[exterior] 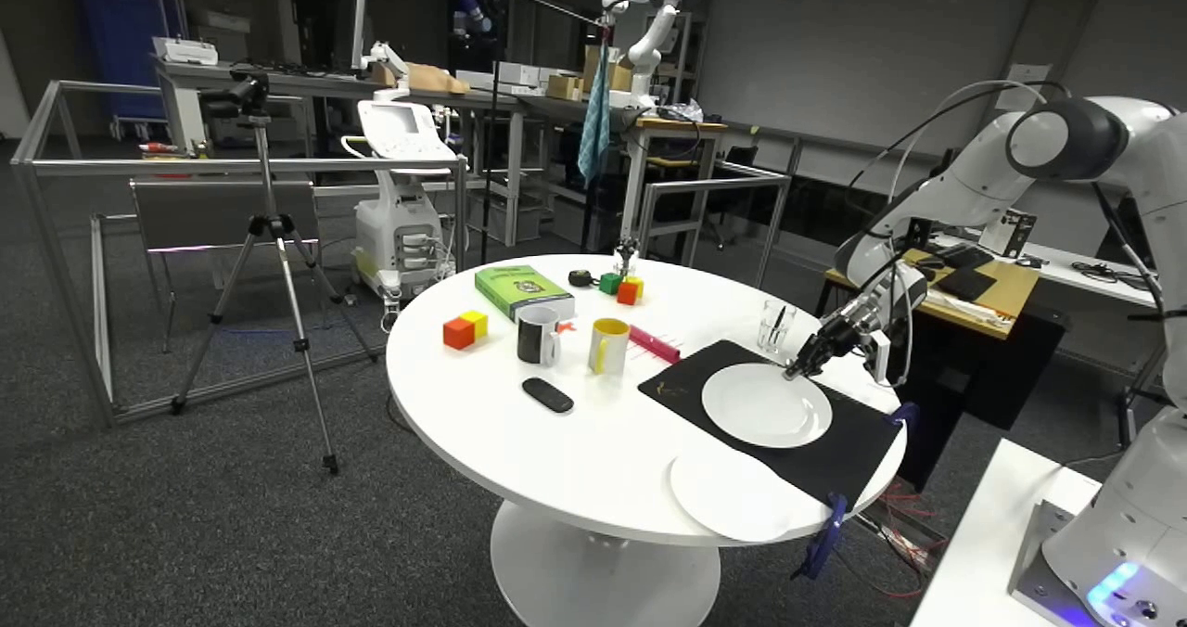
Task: Put the white ceramic plate on the black mat
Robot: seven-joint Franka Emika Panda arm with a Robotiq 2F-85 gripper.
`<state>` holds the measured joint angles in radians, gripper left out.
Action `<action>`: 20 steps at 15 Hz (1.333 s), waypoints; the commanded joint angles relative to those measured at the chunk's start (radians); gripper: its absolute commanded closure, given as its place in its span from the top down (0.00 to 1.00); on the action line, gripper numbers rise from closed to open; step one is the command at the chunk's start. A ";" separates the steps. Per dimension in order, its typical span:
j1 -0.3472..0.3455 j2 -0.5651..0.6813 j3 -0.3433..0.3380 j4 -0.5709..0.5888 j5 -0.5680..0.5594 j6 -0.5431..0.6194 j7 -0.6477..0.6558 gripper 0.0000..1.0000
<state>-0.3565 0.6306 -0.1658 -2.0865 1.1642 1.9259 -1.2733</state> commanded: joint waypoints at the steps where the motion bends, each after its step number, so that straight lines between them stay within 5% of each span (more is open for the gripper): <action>1: 0.031 0.069 -0.005 0.027 -0.001 0.051 -0.039 0.01; 7: 0.035 0.081 -0.007 0.038 -0.008 0.041 -0.034 0.01; 8: 0.035 0.080 -0.007 0.038 -0.010 0.039 -0.032 0.31; 10: 0.040 0.090 -0.005 0.040 -0.014 0.067 -0.027 0.36; 12: 0.046 0.113 0.000 0.047 -0.013 0.087 -0.027 0.55; 14: 0.050 0.110 -0.001 0.052 -0.019 0.086 -0.025 0.58; 20: 0.064 0.086 -0.008 0.047 -0.032 0.057 -0.007 0.99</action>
<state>-0.3123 0.6807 -0.1627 -2.0549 1.1545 1.9347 -1.2751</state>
